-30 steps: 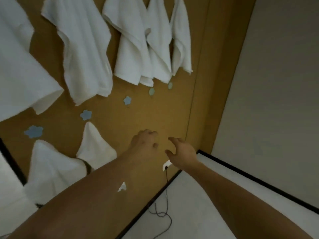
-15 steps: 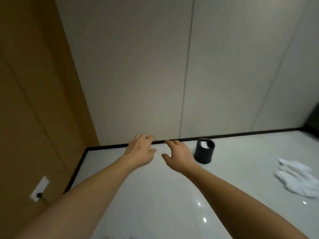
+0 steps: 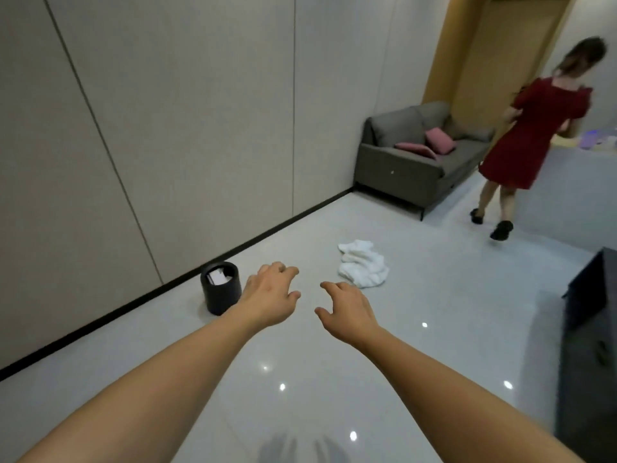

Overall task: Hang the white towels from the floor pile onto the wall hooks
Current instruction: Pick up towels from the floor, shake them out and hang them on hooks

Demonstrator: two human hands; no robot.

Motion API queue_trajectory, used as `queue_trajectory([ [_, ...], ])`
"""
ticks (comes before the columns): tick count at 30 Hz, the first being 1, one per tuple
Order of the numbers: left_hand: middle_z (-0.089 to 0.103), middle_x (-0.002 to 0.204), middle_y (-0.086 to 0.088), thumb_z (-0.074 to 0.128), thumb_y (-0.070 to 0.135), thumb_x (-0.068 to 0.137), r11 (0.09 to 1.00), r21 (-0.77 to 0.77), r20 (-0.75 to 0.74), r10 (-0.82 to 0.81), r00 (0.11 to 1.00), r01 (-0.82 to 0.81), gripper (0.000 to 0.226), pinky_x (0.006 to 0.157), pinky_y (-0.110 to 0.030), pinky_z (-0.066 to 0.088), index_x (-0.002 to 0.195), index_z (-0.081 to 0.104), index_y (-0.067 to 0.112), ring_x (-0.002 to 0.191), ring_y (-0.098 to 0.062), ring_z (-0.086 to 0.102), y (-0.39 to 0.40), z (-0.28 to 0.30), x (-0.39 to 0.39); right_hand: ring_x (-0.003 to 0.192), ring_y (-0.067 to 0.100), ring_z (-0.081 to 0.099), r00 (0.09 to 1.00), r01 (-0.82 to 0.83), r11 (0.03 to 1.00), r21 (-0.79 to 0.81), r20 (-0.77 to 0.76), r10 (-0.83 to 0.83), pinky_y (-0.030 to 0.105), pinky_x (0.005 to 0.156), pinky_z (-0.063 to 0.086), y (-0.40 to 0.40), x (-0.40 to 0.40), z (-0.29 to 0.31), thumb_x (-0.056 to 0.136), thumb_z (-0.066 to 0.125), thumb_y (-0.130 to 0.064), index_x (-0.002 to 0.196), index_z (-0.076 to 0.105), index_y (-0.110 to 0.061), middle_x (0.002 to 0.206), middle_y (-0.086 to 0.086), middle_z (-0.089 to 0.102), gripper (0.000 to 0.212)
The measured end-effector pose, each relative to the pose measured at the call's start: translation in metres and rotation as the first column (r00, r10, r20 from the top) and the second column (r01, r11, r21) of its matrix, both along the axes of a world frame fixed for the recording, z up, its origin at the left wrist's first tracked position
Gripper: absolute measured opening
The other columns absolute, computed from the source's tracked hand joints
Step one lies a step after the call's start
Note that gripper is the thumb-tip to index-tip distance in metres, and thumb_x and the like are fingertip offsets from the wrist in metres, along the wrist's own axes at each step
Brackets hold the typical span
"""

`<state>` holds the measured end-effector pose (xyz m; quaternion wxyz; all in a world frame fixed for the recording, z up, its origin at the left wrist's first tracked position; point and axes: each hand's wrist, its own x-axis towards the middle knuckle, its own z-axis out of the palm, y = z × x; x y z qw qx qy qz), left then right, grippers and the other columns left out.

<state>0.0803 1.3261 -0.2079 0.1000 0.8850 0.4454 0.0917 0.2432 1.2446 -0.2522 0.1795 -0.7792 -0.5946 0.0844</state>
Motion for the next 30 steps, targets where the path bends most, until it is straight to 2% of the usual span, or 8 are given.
queue_trajectory([
  [5, 0.042, 0.143, -0.003, 0.05, 0.042, 0.094, 0.987, 0.008, 0.002, -0.162, 0.987, 0.162, 0.051, 0.103, -0.042, 0.037, 0.141, 0.038, 0.027, 0.129, -0.024, 0.039, 0.078, -0.01, 0.099, 0.122, 0.024, 0.046, 0.985, 0.175, 0.984, -0.02, 0.008, -0.175, 0.038, 0.1, 0.042, 0.042, 0.084, -0.01, 0.089, 0.056, -0.045, 0.141, 0.042, -0.025, 0.133, 0.002, 0.053, 0.058],
  [12, 0.044, 0.138, -0.003, 0.05, 0.042, 0.093, 0.95, -0.017, 0.005, -0.313, 0.95, 0.313, 0.045, 0.099, -0.04, 0.038, 0.136, 0.043, 0.027, 0.124, -0.024, 0.041, 0.224, -0.007, 0.203, 0.113, 0.026, 0.052, 0.94, 0.341, 0.938, -0.061, -0.006, -0.342, 0.036, 0.091, 0.046, 0.163, 0.17, -0.005, 0.087, 0.057, -0.042, 0.126, 0.052, -0.022, 0.119, 0.004, 0.058, 0.044],
  [15, 0.045, 0.136, -0.003, 0.05, 0.04, 0.093, 0.931, -0.037, 0.006, -0.363, 0.932, 0.362, 0.045, 0.097, -0.039, 0.038, 0.136, 0.043, 0.026, 0.122, -0.024, 0.042, 0.281, -0.004, 0.238, 0.115, 0.027, 0.052, 0.915, 0.398, 0.915, -0.072, -0.043, -0.401, 0.037, 0.092, 0.045, 0.214, 0.199, -0.002, 0.087, 0.057, -0.042, 0.127, 0.053, -0.021, 0.121, 0.004, 0.058, 0.045],
  [21, 0.045, 0.136, -0.003, 0.049, 0.039, 0.094, 0.91, -0.115, -0.045, -0.405, 0.913, 0.398, 0.048, 0.097, -0.04, 0.041, 0.139, 0.043, 0.025, 0.123, -0.025, 0.042, 0.369, -0.03, 0.306, 0.113, 0.024, 0.053, 0.872, 0.462, 0.871, -0.17, -0.094, -0.48, 0.034, 0.088, 0.045, 0.285, 0.26, -0.033, 0.088, 0.057, -0.042, 0.133, 0.05, -0.023, 0.12, 0.003, 0.057, 0.049],
  [25, 0.042, 0.139, -0.004, 0.049, 0.04, 0.094, 0.901, -0.158, -0.096, -0.422, 0.902, 0.404, 0.05, 0.1, -0.042, 0.039, 0.141, 0.041, 0.025, 0.126, -0.026, 0.04, 0.423, -0.063, 0.358, 0.107, 0.024, 0.055, 0.852, 0.48, 0.849, -0.221, -0.113, -0.511, 0.033, 0.085, 0.047, 0.327, 0.313, -0.065, 0.088, 0.058, -0.04, 0.126, 0.054, -0.02, 0.114, 0.004, 0.059, 0.043],
  [30, 0.044, 0.136, -0.004, 0.049, 0.039, 0.094, 0.903, -0.19, -0.139, -0.413, 0.9, 0.385, 0.048, 0.099, -0.04, 0.039, 0.139, 0.042, 0.023, 0.123, -0.026, 0.041, 0.498, -0.113, 0.446, 0.113, 0.025, 0.053, 0.837, 0.481, 0.837, -0.263, -0.146, -0.527, 0.034, 0.092, 0.045, 0.396, 0.408, -0.119, 0.089, 0.057, -0.041, 0.133, 0.051, -0.021, 0.117, 0.005, 0.058, 0.049],
])
